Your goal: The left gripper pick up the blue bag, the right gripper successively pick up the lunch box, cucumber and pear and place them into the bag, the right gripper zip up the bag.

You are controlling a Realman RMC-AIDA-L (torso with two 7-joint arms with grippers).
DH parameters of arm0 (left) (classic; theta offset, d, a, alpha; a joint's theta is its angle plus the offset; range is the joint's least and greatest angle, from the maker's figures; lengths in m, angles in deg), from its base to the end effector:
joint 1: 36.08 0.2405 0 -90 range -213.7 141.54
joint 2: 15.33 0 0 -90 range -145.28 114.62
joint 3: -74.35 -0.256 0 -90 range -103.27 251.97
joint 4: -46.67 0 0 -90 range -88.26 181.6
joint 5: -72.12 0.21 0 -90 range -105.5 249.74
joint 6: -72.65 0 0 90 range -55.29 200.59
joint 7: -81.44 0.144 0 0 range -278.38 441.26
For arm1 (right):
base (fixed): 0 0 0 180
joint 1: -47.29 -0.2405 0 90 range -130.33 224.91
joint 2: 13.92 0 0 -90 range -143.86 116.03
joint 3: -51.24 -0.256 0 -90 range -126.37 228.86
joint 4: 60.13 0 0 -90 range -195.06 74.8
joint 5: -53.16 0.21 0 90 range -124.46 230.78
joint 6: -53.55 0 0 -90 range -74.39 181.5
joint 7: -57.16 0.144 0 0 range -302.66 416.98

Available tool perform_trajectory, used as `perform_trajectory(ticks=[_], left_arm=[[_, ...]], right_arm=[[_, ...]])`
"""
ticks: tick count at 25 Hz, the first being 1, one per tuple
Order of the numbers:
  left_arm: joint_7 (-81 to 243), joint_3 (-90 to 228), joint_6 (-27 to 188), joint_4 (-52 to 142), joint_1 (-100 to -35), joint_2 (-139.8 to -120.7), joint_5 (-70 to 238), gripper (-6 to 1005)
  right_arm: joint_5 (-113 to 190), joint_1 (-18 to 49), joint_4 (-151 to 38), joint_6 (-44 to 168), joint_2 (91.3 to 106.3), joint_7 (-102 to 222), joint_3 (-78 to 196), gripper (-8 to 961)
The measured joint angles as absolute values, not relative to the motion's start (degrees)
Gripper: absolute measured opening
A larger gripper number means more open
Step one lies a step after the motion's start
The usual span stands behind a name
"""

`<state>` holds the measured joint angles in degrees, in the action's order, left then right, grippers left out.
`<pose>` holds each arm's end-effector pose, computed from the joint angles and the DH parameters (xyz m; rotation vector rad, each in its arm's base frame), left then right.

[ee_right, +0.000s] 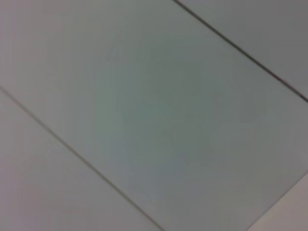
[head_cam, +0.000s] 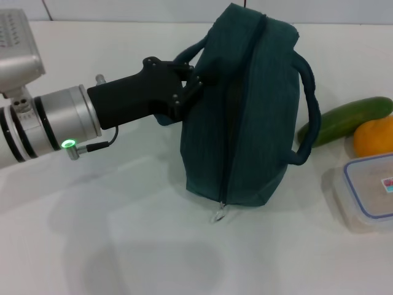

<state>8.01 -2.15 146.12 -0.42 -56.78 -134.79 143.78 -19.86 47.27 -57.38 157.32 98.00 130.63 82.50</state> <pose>-0.2019 0.3308 -0.0214 -2.5523 -0.4156 -1.0254 0.3883 0.1400 0.0548 -1.5310 1.2108 1.4347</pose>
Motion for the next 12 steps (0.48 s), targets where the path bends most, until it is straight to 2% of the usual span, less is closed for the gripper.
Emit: perform_trajectory(ticks=[12], left_arm=[[8.2,-1.5,146.4,-1.1,-57.8,-134.76,146.7,40]], right_arm=[[-21.1,44.3,-57.3,147.9,97.86,139.5,83.1,870]])
